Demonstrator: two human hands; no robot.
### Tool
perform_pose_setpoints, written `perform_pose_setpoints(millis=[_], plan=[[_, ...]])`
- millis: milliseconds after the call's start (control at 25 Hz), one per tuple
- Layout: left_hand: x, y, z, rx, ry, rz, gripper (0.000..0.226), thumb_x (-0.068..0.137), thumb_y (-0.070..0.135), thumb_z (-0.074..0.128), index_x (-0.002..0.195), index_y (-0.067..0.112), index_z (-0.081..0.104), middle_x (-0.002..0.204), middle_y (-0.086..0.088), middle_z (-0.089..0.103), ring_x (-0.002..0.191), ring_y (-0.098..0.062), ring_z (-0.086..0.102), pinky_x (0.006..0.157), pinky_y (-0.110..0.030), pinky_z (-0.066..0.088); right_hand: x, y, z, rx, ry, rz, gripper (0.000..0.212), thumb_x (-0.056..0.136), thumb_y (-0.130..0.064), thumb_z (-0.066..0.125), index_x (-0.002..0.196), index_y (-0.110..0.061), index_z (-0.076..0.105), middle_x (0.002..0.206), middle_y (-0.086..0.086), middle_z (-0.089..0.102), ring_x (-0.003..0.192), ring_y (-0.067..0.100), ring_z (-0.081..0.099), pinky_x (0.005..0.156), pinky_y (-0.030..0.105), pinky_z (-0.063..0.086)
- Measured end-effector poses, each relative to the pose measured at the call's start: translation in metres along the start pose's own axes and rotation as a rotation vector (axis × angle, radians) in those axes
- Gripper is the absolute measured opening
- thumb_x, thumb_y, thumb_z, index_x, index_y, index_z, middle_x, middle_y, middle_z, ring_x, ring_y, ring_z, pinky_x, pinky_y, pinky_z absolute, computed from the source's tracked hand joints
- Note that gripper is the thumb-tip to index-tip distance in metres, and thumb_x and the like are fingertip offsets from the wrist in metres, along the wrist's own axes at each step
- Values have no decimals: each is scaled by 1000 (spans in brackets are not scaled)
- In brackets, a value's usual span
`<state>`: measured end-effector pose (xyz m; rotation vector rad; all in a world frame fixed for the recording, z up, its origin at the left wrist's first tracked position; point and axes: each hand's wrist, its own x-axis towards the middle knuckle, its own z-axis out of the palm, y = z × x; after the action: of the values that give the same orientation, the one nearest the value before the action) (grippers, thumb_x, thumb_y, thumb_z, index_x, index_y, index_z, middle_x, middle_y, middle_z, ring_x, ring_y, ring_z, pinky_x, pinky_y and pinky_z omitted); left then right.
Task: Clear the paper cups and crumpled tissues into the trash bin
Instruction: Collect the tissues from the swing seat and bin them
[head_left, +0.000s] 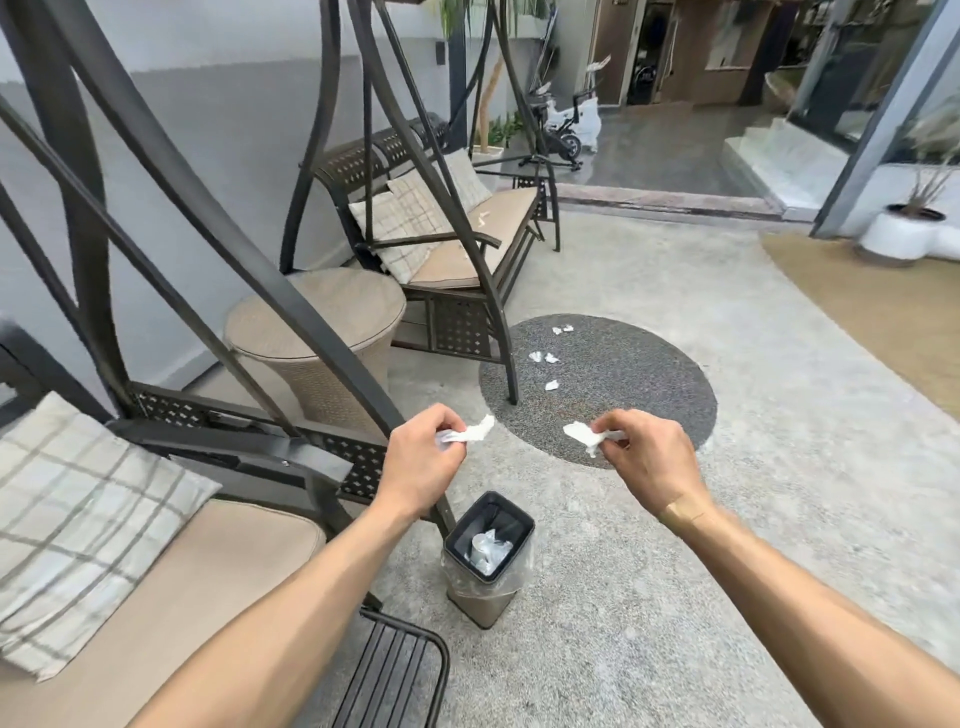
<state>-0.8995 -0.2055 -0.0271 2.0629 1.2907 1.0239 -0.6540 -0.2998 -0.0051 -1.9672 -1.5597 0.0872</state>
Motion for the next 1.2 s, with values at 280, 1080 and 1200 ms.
perform_pose_setpoints(millis=[280,1080,1200], plan=[[53,-14,33,22,-27,-3,19,76,2,65,78,21,63,71,18,59,66,2,51,60,-20,36,45,25,27,48,-17,49,17,81,-15,73,96,-23,73,95,0,74,85,16,68,78,32,54],[265,-144,129,-26,-117,-265,18,76,1,65,80,18,64,75,13,62,64,3,50,57,-12,33,284,70,203,71,-267,115,18,83,-24,73,101,-26,71,103,-5,73,88,8,67,86,31,54],[264,-172,157,-19,-107,-374,18,76,2,65,82,19,64,76,11,63,63,2,49,58,-18,34,298,95,245,75,-376,91,19,84,-13,72,100,-23,71,105,-5,72,81,0,62,83,24,50]])
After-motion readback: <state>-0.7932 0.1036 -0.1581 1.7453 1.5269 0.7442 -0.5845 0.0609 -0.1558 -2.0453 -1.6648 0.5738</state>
